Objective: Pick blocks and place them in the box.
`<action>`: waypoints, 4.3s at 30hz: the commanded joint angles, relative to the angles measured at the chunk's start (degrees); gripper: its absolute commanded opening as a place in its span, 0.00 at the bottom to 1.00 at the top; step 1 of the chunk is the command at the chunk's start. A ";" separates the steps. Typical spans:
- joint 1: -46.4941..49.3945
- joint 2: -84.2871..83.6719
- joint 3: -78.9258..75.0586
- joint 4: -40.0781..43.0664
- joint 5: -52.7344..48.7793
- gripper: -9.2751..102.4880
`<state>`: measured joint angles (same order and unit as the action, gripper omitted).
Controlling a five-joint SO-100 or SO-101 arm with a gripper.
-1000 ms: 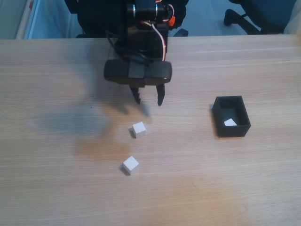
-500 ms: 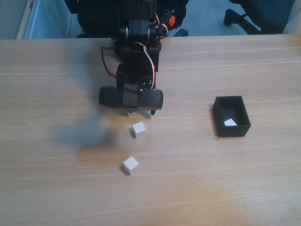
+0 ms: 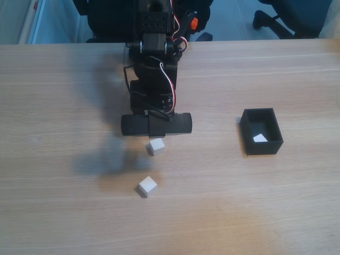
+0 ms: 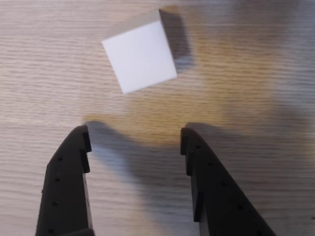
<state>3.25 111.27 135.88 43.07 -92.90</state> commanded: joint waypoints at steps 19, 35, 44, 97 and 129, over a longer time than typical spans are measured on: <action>0.18 -10.28 -12.92 -4.31 -3.69 0.25; -0.88 -12.39 -15.38 -6.59 -3.60 0.12; -1.85 -8.61 -13.71 -6.59 -4.04 0.08; -38.50 0.88 -29.18 9.14 21.27 0.08; 2.02 1.49 -8.96 -4.83 -7.91 0.17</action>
<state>4.13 113.82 129.81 40.96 -98.53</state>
